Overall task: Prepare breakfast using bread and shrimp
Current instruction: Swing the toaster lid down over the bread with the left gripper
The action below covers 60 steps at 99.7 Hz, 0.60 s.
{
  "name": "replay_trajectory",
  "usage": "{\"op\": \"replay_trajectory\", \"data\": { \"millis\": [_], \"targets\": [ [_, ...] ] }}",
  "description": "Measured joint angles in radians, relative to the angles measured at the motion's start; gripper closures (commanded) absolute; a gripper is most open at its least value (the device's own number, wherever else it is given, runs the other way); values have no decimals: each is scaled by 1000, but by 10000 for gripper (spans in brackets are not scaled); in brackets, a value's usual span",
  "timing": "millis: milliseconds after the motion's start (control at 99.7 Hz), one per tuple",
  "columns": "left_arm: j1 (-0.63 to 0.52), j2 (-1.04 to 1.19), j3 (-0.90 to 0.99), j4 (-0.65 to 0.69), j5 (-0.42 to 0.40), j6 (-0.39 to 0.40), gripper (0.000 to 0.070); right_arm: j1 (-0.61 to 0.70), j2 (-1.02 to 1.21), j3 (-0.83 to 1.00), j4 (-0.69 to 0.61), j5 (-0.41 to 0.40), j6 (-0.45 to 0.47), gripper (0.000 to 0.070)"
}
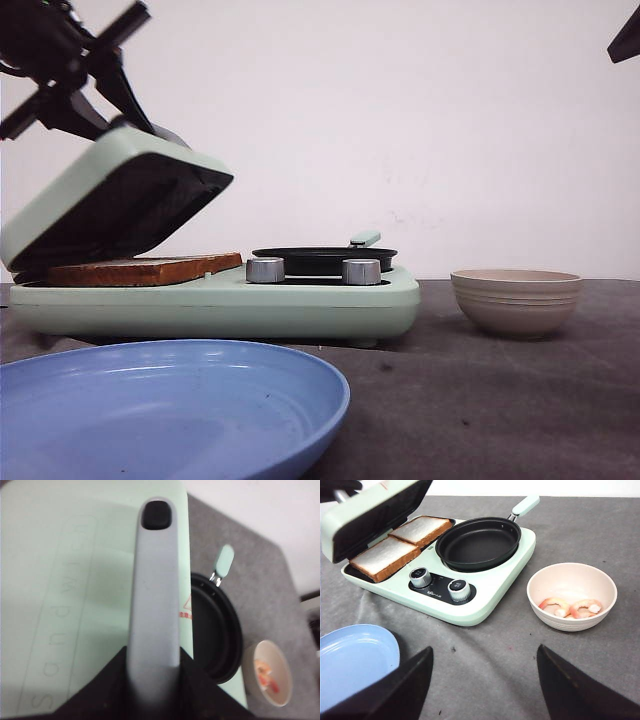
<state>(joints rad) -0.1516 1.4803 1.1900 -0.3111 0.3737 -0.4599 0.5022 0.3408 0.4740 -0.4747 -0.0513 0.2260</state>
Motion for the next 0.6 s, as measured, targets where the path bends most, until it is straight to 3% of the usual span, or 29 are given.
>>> {"op": "replay_trajectory", "data": {
  "millis": [602],
  "targets": [
    [-152, 151, 3, 30, -95, 106, 697, 0, 0, 0, 0, 3, 0, 301]
  ]
}}
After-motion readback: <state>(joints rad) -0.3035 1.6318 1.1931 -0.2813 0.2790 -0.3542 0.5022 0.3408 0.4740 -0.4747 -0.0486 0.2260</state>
